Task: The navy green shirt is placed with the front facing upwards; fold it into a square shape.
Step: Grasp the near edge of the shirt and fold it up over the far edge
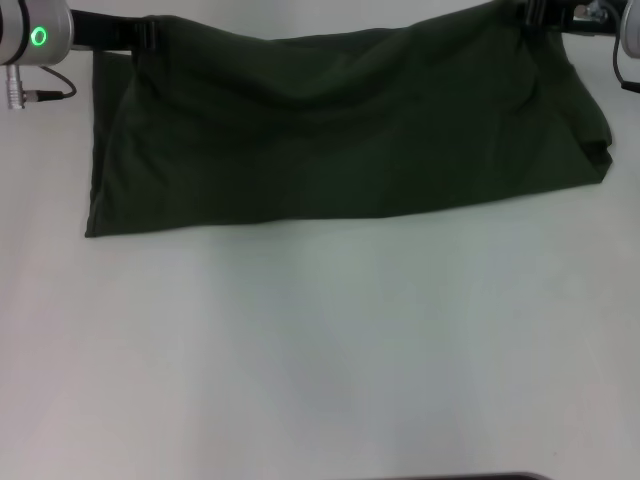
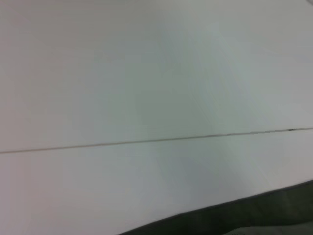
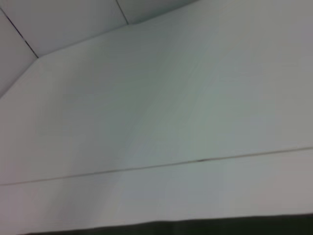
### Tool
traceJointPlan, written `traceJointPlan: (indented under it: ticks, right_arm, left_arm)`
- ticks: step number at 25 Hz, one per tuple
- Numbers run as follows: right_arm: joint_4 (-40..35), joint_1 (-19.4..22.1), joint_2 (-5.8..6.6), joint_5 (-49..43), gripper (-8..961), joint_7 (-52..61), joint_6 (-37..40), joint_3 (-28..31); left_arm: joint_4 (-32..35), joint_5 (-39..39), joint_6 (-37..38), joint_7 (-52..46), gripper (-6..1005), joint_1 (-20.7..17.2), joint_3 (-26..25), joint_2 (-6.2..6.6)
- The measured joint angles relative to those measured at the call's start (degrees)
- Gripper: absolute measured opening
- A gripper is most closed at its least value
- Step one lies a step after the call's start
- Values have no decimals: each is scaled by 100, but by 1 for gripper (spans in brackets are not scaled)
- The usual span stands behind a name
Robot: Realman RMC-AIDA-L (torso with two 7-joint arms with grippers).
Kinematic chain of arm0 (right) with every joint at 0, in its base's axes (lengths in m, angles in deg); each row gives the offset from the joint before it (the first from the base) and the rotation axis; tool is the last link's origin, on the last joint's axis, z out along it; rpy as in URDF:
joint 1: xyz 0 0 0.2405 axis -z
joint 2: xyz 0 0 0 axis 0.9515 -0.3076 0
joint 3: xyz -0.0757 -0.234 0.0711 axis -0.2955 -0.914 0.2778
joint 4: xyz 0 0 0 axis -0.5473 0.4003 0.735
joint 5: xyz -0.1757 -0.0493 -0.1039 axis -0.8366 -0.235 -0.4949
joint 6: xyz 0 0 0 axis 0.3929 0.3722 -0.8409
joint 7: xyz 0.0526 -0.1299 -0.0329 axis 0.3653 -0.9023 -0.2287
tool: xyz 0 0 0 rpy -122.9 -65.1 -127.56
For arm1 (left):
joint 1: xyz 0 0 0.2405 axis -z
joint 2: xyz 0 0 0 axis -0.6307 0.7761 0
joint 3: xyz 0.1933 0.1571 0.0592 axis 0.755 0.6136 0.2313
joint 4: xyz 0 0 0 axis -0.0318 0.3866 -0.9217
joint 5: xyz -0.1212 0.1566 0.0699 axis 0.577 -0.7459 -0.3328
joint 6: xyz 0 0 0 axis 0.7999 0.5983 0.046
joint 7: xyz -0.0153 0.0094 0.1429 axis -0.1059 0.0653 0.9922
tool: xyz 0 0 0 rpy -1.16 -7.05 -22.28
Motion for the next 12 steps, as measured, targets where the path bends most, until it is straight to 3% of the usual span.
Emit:
traceJointPlan:
  ticks: [5, 9, 12]
  right_arm:
    - [165, -7, 123, -8, 43, 0, -39, -9]
    - [178, -8, 171, -26, 50, 0, -225, -12]
    - [126, -64, 201, -159, 259, 24, -357, -15]
  left_arm:
    - [-82, -12, -70, -119, 123, 61, 10, 20]
    - [-85, -31, -218, -250, 266, 44, 19, 22]
    - [-84, -200, -319, -418, 384, 25, 14, 7]
